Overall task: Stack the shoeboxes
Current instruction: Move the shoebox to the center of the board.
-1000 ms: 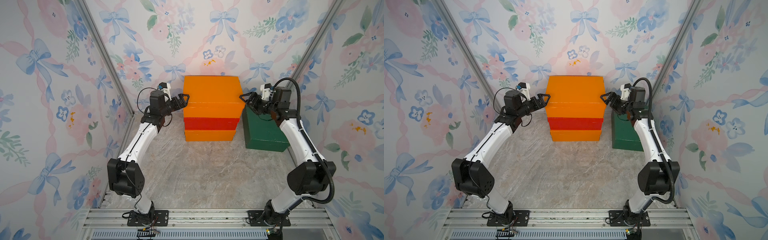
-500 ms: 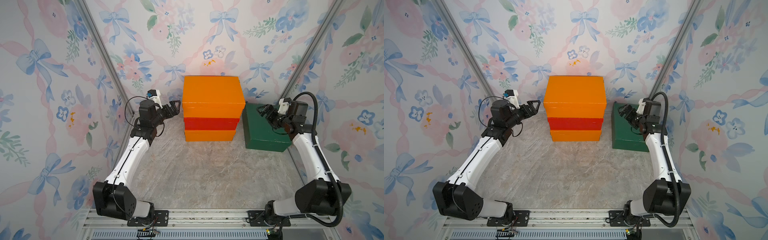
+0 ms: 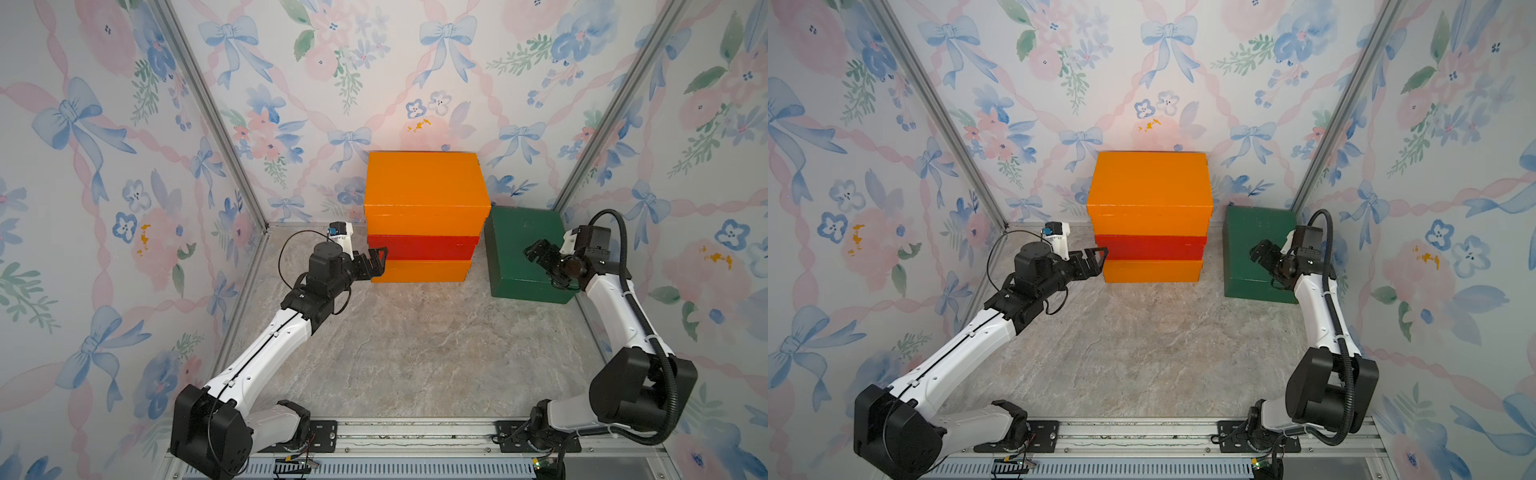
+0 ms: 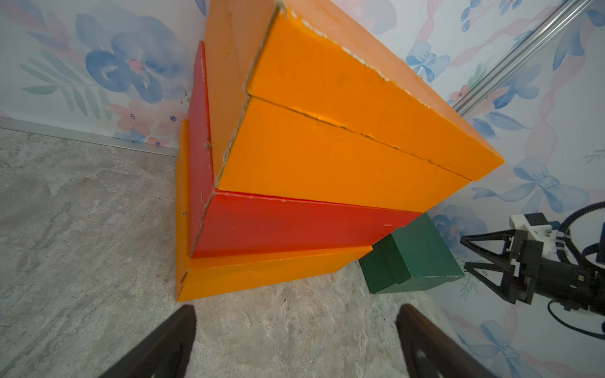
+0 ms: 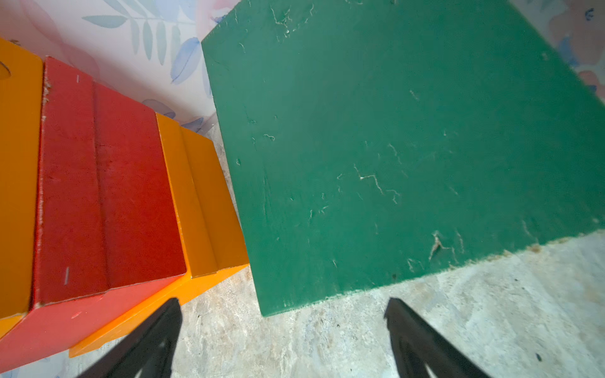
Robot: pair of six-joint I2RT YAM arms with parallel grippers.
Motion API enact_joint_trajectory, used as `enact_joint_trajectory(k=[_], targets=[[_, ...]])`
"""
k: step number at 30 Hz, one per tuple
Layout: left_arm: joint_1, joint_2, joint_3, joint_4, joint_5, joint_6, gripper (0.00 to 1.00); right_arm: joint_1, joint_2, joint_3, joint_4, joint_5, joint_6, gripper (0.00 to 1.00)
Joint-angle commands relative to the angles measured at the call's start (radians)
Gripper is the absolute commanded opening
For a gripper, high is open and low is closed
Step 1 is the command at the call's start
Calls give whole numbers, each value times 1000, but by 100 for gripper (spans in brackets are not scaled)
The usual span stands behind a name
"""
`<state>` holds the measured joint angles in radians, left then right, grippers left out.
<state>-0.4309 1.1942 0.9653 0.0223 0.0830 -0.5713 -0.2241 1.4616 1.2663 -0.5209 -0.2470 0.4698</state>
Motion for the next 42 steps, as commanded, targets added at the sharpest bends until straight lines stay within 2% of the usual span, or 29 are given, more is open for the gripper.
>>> enact_joint_trajectory(k=[1,14,25,32,42], targets=[[-26,-68,-47,52,-40,15,98,-8,33,-10,-6,30,-35,97],[-91,-216,-205,101,-53,-24,98,1,182,67,-3,109,-67,97],[-97,-253,-232,108,-53,-33,98,7,255,91,-23,130,-86,97],[-105,-246,-229,113,-57,-35,98,51,243,44,-20,162,-96,97],[-106,-247,-232,114,-60,-33,98,116,206,-105,11,189,-89,97]])
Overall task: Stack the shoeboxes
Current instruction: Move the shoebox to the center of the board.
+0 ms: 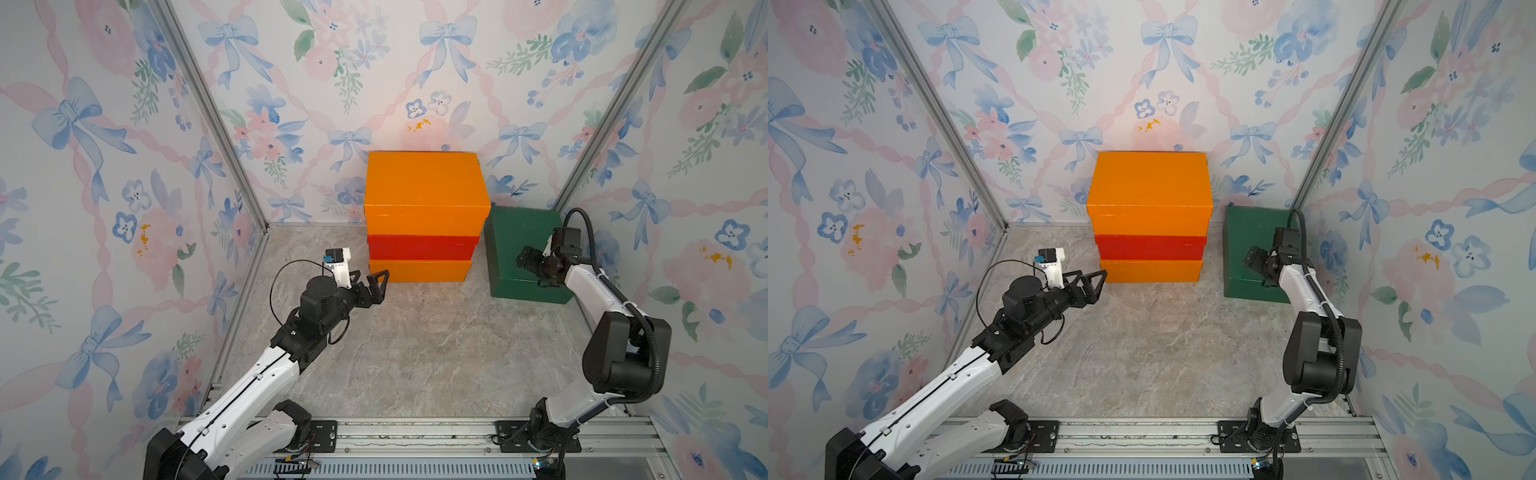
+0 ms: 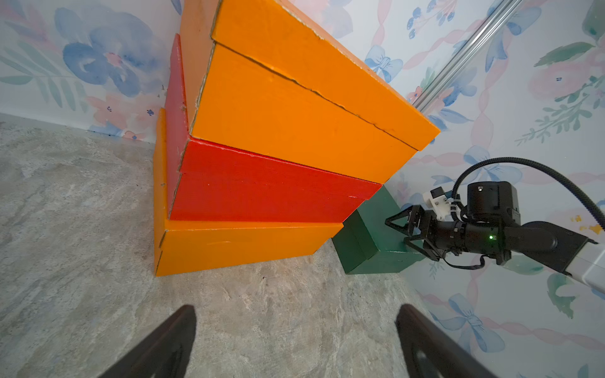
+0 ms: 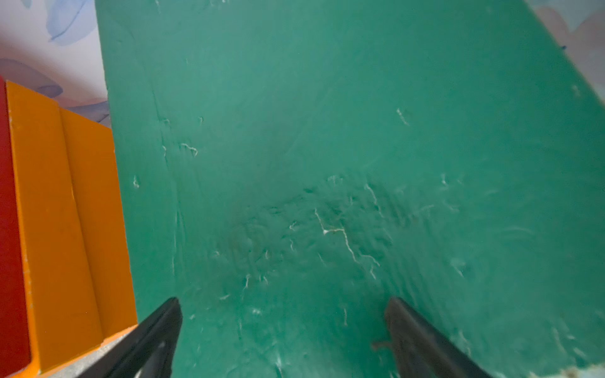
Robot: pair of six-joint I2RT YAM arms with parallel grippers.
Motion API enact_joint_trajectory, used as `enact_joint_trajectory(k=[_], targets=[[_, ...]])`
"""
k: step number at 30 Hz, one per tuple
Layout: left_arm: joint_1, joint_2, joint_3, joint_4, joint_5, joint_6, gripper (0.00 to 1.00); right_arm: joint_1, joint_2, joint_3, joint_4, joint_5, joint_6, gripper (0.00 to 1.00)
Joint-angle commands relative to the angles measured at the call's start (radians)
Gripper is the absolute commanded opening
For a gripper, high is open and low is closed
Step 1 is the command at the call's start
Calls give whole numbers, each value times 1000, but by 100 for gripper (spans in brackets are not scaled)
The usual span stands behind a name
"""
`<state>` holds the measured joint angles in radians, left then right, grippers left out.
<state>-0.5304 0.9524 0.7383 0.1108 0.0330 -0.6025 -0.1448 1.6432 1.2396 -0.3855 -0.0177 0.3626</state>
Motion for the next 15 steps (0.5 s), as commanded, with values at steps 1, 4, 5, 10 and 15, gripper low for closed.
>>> enact_joint_trajectory(k=[1,4,5,10,15], targets=[[-7,-6,-3,27,-9,-3,98,45,18,-92,-124,-35,16,97],[-6,-9,-2,27,-12,-2,98,64,-18,-123,-131,-27,11,97],[-6,-9,-2,28,-12,-2,98,66,-26,-132,-131,-27,9,97],[-7,-12,-4,27,-12,-4,98,85,-85,-175,-146,-27,11,97],[-6,-22,-10,27,-14,-5,98,132,-153,-223,-165,-11,15,97]])
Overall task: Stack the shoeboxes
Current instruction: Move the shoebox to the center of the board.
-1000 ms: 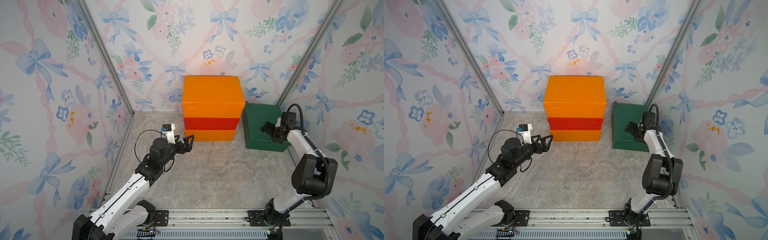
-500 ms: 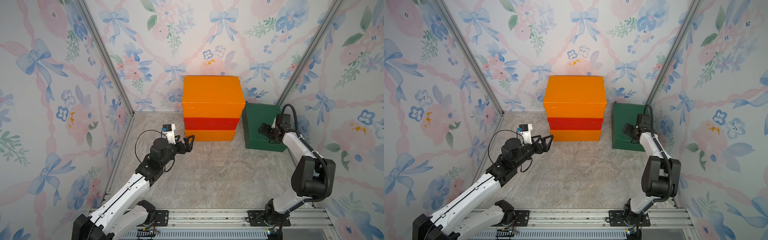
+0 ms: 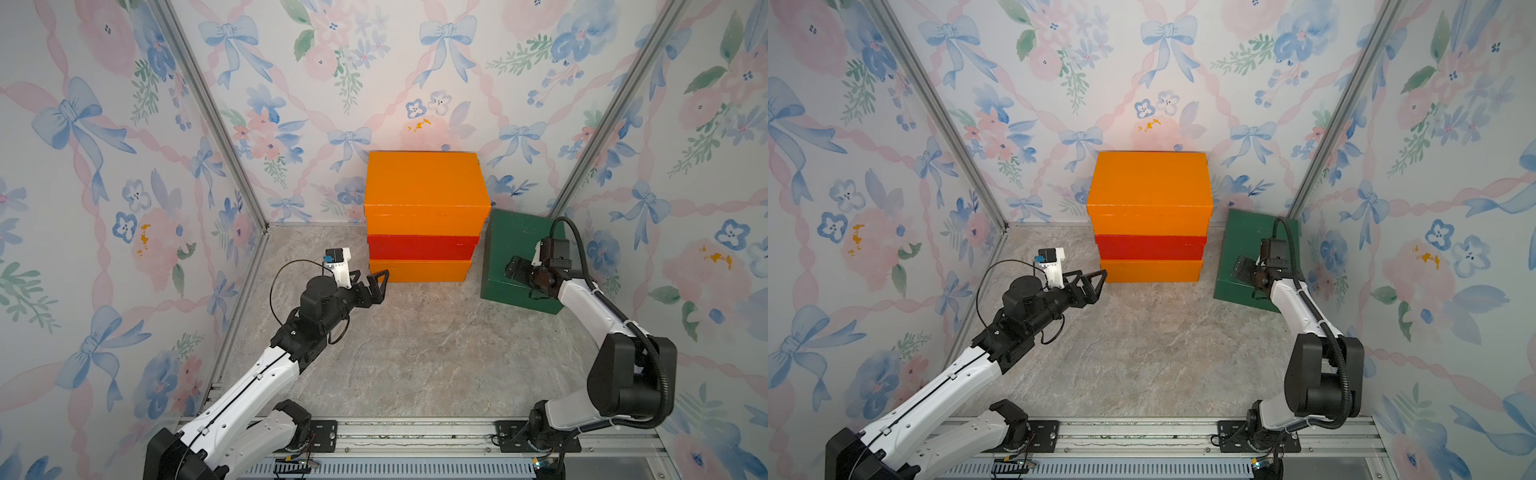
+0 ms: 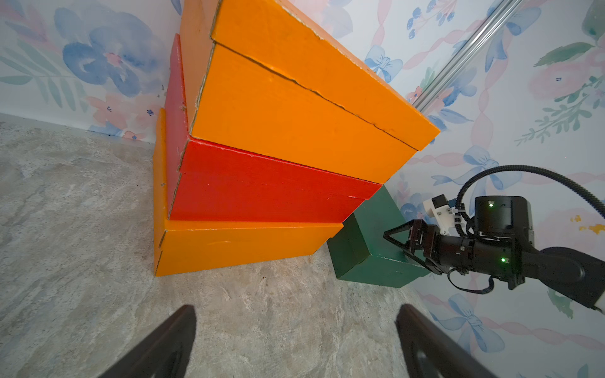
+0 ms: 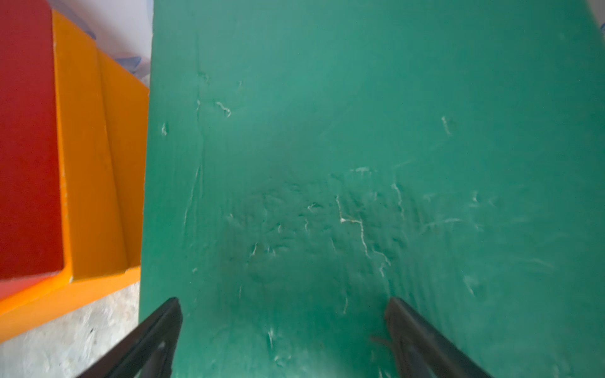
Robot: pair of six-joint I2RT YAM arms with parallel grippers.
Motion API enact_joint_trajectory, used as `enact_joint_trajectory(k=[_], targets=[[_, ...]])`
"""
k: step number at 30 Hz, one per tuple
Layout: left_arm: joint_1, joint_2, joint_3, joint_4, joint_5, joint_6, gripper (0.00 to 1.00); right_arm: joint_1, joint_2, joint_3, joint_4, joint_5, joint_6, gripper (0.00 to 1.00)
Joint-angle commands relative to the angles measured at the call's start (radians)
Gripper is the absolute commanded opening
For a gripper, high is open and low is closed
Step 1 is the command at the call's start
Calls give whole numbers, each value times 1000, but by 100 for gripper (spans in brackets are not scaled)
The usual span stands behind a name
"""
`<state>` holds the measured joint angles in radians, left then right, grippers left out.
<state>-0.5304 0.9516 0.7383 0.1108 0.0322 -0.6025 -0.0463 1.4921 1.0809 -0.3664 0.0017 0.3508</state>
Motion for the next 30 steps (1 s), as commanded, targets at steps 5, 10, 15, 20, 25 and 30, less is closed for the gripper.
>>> enact_joint_trajectory(k=[5,10,15,20,25,30], targets=[[-7,-37,-21,27,-14,-7,98,78,-71,-111,-198,-29,42,97],[-7,-43,-22,28,-11,-7,98,157,-143,-146,-237,-8,42,97],[-7,-56,-25,27,-15,-8,98,260,-210,-184,-274,18,58,97],[-6,-64,-25,27,-14,-16,98,375,-244,-203,-296,37,95,97],[-6,-68,-25,27,-17,-16,98,451,-241,-195,-308,51,112,97],[-6,-68,-25,26,-16,-17,98,505,-210,-183,-297,35,129,97]])
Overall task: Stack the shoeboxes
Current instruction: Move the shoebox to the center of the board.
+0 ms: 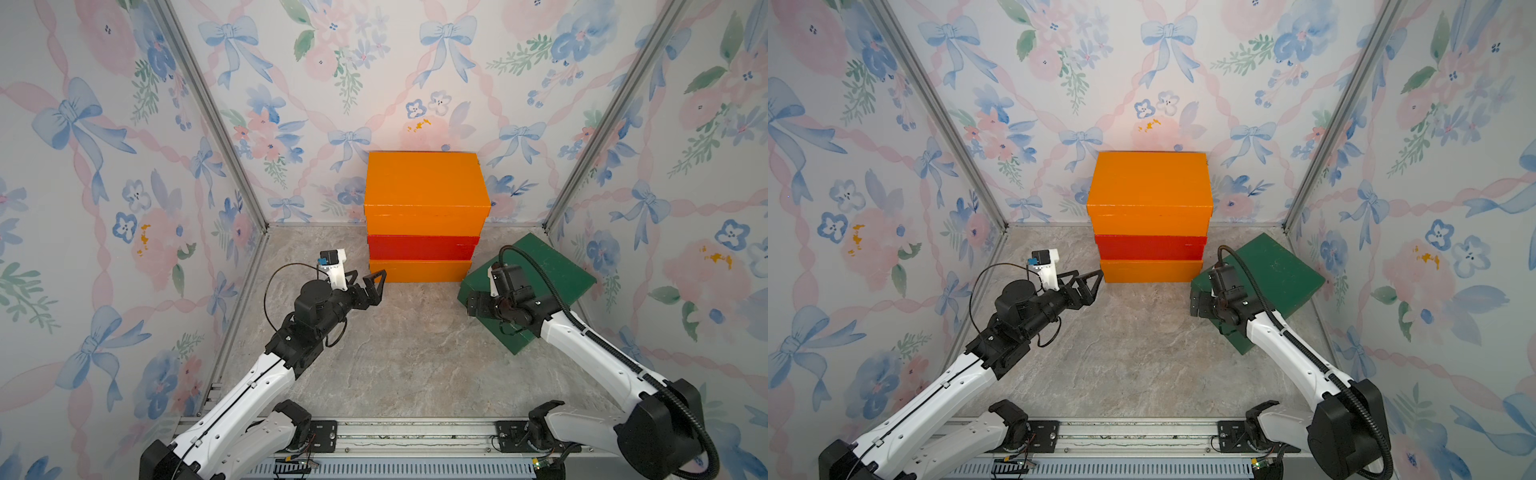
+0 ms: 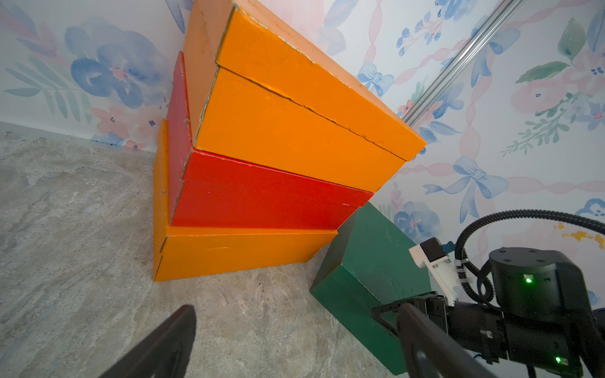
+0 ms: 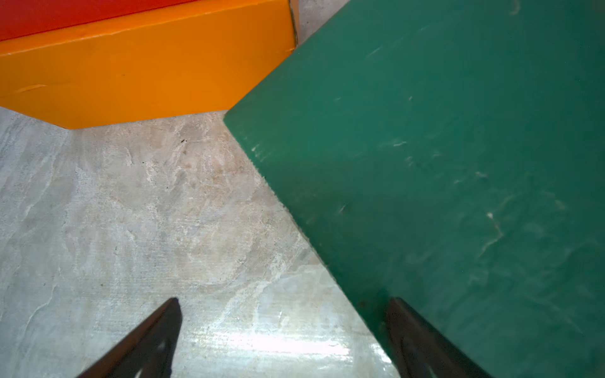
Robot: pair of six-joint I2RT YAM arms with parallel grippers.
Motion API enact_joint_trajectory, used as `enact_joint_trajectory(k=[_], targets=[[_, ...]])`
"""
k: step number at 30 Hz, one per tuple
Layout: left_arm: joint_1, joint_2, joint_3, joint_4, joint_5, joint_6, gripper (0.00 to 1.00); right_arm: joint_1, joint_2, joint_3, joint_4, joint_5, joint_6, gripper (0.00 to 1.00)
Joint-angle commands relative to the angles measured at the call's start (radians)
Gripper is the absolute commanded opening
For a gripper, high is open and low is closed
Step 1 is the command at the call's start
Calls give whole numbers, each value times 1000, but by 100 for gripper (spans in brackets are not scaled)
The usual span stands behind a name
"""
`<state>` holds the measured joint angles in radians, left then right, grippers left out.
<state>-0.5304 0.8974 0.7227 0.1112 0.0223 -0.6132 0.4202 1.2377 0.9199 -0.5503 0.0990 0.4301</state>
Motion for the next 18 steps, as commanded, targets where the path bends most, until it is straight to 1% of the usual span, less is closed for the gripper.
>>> enact_joint_trajectory(k=[1,4,11,18], targets=[[-6,-15,-9,26,-7,-7,98,54,52,-16,-110,-70,56,97],[-6,-20,-8,25,-10,-7,98,107,71,4,-107,-66,71,97],[-6,-25,-5,25,-12,-6,98,170,71,47,-99,-64,107,97],[-6,-18,7,25,-11,-6,98,285,82,125,-105,-59,141,97]])
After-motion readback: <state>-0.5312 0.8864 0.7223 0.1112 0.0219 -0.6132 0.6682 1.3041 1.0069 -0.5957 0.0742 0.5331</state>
